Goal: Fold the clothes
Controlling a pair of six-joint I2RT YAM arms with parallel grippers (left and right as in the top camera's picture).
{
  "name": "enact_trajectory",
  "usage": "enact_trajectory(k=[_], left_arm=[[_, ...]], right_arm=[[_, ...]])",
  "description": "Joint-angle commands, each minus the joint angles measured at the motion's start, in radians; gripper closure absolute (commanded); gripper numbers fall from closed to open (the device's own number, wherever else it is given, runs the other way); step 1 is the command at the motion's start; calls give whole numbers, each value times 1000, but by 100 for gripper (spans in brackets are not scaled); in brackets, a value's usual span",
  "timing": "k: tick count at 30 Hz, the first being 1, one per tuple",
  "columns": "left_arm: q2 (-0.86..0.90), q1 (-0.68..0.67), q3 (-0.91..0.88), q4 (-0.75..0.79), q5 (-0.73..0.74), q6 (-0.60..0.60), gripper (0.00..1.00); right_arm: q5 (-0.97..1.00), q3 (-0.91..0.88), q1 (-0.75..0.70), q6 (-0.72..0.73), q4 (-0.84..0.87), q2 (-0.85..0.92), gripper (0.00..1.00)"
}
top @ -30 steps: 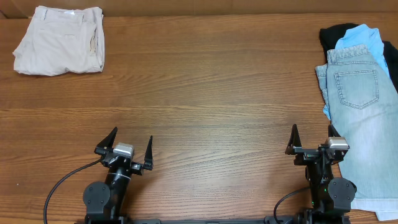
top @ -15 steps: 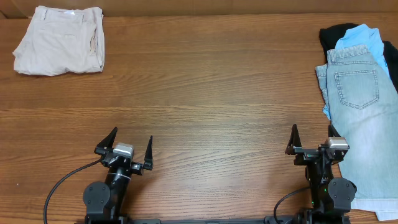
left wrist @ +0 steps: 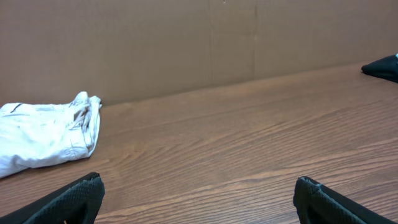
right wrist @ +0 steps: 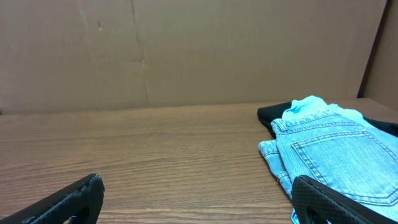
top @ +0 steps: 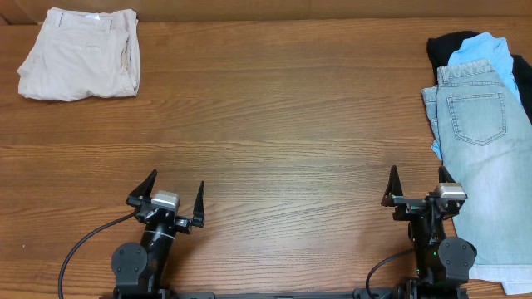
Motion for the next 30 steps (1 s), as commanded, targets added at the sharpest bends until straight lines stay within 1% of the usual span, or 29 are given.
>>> enact_trajectory(k=[1,7,9,14,17,20,24,26,28,30], left_arm=[[-10,-6,-6,2,-9,-3,0],[-10,-6,-6,2,-9,-3,0],[-10,-6,-6,2,-9,-3,0],[-10,-6,-6,2,-9,-3,0],[-10,-6,-6,2,-9,-3,0],[-10,-6,-6,2,-9,-3,0],[-10,-6,-6,2,-9,-3,0],[-10,-6,-6,2,-9,-3,0],[-10,-6,-6,2,-9,-3,0],[-10,-6,-6,2,-9,-3,0]], right_arm=[[9,-10,6,-7,4,-9,0],[5,-10,6,-2,5,-9,0],[-27,-10,6,37,9,-9,0],[-198,-10,6,217,23,-9,0],[-266,-10,6,356,27,-9,0],[-280,-10,6,484,58,-9,0],[-283,-10,6,719,69,-9,0],[-283,-10,6,816,69,-9,0],[-278,-10,6,867,69,-9,0],[-275,-10,6,869,73,-9,0]])
